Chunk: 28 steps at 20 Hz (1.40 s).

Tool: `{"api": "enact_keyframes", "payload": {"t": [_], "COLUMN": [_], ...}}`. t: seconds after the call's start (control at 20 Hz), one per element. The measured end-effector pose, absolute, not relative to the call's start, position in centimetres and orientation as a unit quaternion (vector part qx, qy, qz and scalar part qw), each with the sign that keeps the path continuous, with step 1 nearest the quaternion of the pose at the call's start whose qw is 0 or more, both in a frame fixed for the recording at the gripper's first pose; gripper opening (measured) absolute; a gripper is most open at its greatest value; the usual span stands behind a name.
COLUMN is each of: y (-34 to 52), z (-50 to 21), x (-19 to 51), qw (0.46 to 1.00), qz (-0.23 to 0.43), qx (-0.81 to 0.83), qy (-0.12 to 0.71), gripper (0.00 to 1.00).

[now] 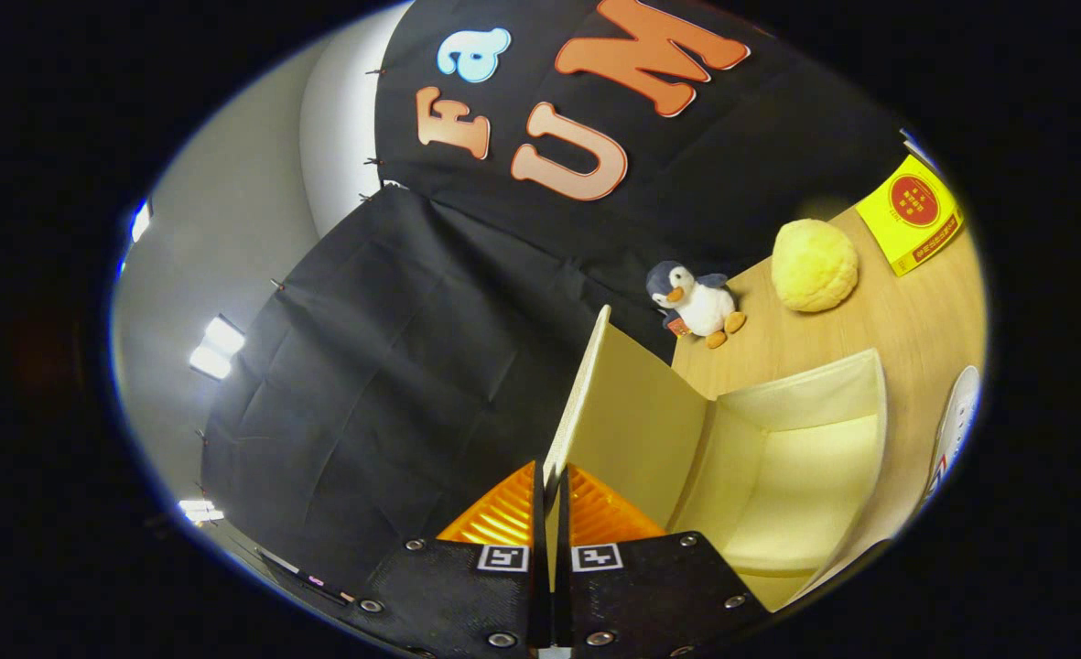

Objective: Open the storage box then place both shoes into the box .Put the left shoe in first, then the right shoe, with the right side of both shoes facing outward in a uniform manner.

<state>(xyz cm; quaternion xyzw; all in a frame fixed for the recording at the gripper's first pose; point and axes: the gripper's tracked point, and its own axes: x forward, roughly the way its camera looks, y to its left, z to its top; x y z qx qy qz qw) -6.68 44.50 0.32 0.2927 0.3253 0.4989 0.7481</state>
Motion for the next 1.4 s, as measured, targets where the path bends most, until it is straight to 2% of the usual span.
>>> {"api": "enact_keyframes", "payload": {"t": [0.2,0.3,0.4,0.5,0.55,0.65,0.95,1.4], "y": [48.7,50.7,52.0,53.0,53.3,52.6,49.1,38.3], "z": [0.2,0.0,-1.1,-2.2,-2.8,-3.6,-4.6,-4.9], "x": [-7.4,-7.8,-8.1,-8.1,-7.9,-7.6,-5.6,-1.8], "qw": [0.756,0.765,0.781,0.792,0.798,0.815,0.850,0.899], "qz": [0.500,0.501,0.496,0.492,0.488,0.473,0.433,0.341], "qx": [0.270,0.244,0.201,0.166,0.152,0.123,0.082,0.061], "qy": [0.325,0.323,0.321,0.320,0.319,0.311,0.288,0.270], "gripper": [0.05,0.11,0.21,0.51,0.75,0.98,0.98,0.98]}}
